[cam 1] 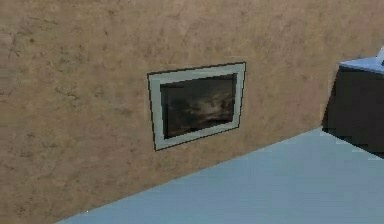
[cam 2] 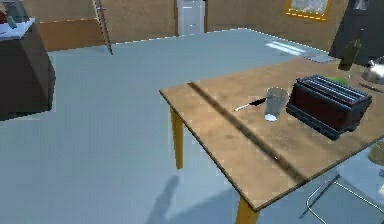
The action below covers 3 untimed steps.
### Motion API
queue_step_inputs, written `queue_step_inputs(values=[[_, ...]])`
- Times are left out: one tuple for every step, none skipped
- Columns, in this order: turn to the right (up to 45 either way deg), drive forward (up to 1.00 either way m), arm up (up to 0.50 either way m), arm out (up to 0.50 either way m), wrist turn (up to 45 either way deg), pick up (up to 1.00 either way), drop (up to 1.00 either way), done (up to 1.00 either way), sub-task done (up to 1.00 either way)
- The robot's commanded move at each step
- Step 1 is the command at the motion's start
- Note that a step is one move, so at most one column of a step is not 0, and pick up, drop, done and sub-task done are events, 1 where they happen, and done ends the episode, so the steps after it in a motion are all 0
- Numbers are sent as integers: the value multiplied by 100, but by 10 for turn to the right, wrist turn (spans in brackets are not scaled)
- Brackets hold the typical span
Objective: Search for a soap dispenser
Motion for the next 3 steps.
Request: queue_step_inputs(values=[[450,0,0,0,0,0,0,0,0],[120,0,0,0,0,0,0,0,0],[0,100,0,0,0,0,0,0,0]])
